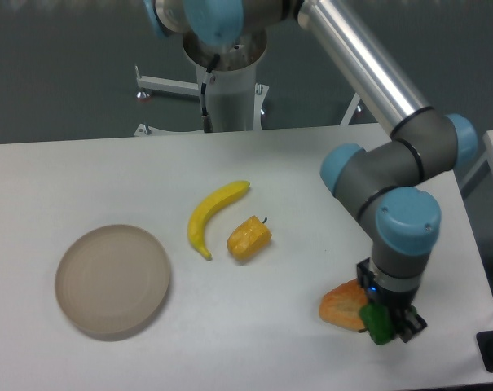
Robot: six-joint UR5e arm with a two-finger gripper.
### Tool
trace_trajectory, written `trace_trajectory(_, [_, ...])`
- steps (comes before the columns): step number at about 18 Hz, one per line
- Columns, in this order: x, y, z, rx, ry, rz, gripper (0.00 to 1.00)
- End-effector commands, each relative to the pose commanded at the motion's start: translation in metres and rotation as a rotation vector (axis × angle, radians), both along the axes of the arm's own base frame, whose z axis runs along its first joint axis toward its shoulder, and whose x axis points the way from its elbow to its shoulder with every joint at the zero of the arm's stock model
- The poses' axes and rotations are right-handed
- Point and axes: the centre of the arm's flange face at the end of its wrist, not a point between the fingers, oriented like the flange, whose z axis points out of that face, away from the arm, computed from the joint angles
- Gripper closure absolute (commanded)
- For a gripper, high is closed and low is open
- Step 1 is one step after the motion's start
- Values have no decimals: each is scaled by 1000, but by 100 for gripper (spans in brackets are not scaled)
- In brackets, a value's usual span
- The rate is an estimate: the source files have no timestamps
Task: Place the green pepper on the plate
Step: 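Lift the green pepper with the gripper off the table beside the bread roll, then carry the held green pepper over the banana toward the beige plate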
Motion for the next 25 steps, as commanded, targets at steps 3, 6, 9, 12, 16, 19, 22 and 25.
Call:
trace_trajectory(3, [52, -2, 11, 7, -49, 55, 45])
trace_trajectory(6, [109, -8, 23, 7, -82, 137, 45])
trace_trajectory(9, [164, -12, 36, 13, -103, 203, 45])
trace_trajectory(12, [222, -12, 39, 12, -129, 270, 45])
trace_trajectory(16, [289, -5, 38, 10, -156, 360, 46])
trace_trajectory(19, [325, -1, 32, 9, -175, 455, 46])
trace_trajectory(22, [366, 13, 5, 2, -179, 504, 46])
trace_trajectory(25, [391, 20, -15, -13, -198, 553, 46])
